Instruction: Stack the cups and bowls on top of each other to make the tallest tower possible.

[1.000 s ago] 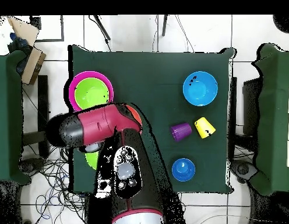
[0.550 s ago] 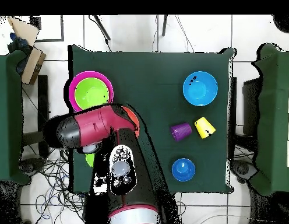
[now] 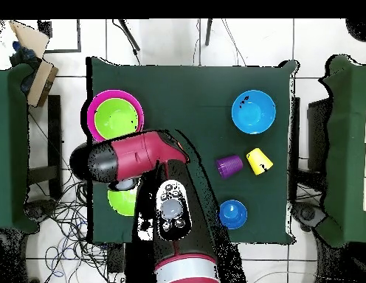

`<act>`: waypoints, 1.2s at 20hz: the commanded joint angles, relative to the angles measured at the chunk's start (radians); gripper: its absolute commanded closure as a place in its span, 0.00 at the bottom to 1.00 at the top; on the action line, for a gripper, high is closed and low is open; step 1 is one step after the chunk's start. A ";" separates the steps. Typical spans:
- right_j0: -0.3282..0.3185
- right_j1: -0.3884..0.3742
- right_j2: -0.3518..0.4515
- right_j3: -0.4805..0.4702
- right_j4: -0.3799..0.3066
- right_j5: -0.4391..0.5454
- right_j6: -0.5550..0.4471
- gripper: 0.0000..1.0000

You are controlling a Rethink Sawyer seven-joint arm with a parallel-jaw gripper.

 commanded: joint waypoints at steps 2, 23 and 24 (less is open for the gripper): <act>-0.026 0.075 0.002 0.024 -0.081 -0.078 0.026 1.00; 0.030 0.051 -0.025 0.075 -0.084 -0.117 0.050 1.00; 0.029 0.050 -0.026 0.076 -0.085 -0.116 0.045 1.00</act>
